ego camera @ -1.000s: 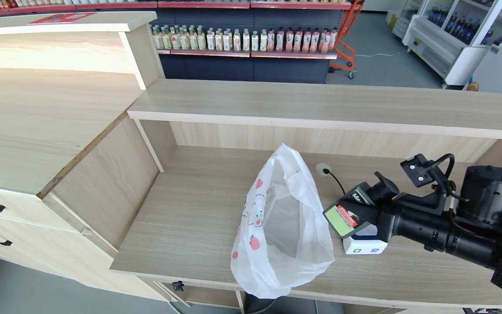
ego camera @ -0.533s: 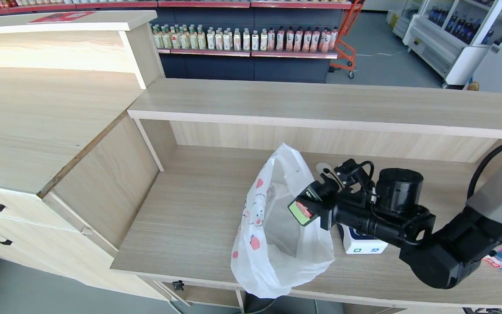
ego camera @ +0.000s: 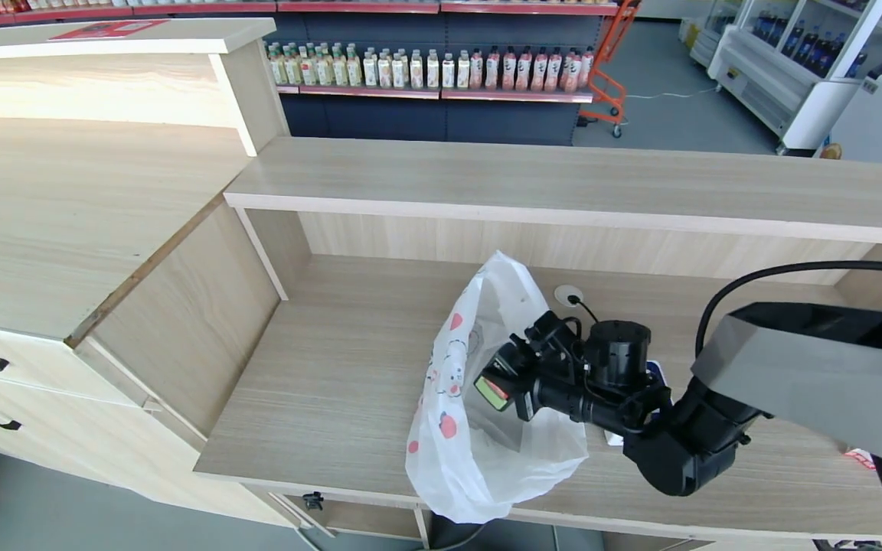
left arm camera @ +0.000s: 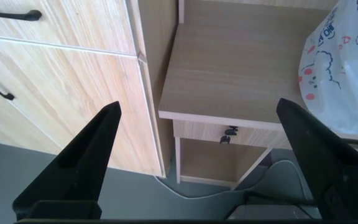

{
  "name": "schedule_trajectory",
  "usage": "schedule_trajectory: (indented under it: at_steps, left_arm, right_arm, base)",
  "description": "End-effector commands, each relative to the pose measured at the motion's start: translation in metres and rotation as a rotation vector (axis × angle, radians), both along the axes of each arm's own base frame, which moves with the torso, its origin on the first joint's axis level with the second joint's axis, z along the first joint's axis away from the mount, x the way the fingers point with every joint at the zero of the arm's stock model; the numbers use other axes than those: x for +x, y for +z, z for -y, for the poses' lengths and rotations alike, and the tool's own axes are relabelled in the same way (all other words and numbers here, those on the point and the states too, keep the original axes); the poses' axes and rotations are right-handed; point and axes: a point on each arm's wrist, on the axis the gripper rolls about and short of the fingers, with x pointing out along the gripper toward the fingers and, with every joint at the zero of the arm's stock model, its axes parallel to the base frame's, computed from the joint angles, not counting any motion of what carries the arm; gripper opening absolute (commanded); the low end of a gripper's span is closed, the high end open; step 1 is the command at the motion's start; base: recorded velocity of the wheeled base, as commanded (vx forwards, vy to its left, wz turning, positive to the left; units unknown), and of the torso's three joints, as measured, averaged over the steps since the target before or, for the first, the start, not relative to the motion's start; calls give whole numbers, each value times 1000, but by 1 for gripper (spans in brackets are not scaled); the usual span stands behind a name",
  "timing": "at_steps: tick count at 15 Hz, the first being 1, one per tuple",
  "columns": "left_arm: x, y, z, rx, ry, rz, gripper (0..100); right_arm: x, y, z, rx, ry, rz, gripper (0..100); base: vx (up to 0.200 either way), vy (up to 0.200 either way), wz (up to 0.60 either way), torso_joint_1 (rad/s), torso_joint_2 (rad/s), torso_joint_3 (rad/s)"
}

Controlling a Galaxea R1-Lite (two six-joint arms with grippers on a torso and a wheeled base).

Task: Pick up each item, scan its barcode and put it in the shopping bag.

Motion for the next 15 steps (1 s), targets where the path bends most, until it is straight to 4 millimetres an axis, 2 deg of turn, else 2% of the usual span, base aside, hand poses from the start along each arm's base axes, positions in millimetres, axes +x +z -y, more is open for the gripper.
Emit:
schedule_trajectory:
  at_steps: [1, 6, 7, 9, 12, 13, 15]
  left_arm:
    - [0, 0, 0, 0, 1, 0, 100]
    - [0, 0, 0, 0, 1, 0, 100]
    - [0, 0, 0, 0, 1, 0, 100]
    - [0, 0, 0, 0, 1, 0, 100]
    - [0, 0, 0, 0, 1, 0, 100]
    - [0, 0, 0, 0, 1, 0, 100]
    - [0, 0, 0, 0, 1, 0, 100]
  right_arm:
    - [7, -16, -10, -28, 21, 13, 0]
    - [11, -29, -20, -99, 64, 78, 0]
    - [11, -28, -22, -91, 67, 81, 100]
    - [5, -23, -20, -54, 56, 26, 100]
    - [-6, 16, -13, 142, 3, -127, 100]
    - [-16, 41, -5, 210, -21, -202, 100]
    - [-33, 71, 17, 273, -66, -275, 100]
  base:
    - [0, 0, 0, 0, 0, 0]
    - [0, 0, 0, 0, 0, 0]
    - [0, 0, 0, 0, 0, 0]
    - [0, 0, 0, 0, 0, 0]
    - [0, 0, 0, 0, 0, 0]
    - [0, 0, 0, 0, 0, 0]
    - [0, 0, 0, 0, 0, 0]
